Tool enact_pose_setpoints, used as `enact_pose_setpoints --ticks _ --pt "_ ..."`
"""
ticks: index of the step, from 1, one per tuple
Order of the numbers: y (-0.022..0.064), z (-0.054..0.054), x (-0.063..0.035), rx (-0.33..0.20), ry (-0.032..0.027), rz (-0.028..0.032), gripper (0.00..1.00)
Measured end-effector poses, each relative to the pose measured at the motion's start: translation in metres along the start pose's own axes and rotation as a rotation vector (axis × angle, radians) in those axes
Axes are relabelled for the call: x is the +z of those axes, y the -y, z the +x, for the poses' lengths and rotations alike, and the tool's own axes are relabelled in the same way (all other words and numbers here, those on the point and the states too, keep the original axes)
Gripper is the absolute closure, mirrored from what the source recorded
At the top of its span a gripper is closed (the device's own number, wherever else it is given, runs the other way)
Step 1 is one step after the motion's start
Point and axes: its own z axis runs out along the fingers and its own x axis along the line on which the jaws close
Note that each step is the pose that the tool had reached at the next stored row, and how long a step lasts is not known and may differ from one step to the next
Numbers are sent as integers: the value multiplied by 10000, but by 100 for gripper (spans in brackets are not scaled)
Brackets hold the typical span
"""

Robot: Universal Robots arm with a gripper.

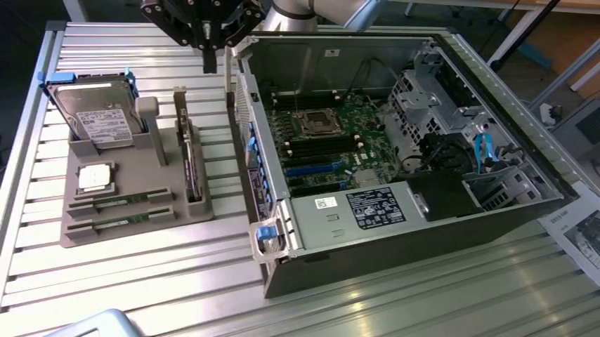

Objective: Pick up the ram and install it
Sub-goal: 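Reach for the ram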

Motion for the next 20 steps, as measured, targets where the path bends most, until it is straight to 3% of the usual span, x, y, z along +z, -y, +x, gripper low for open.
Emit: enact_pose_setpoints --ticks 17,20 --pt "41 536 -15 -1 0 0 90" --pt "52 679 -19 -1 0 0 90"
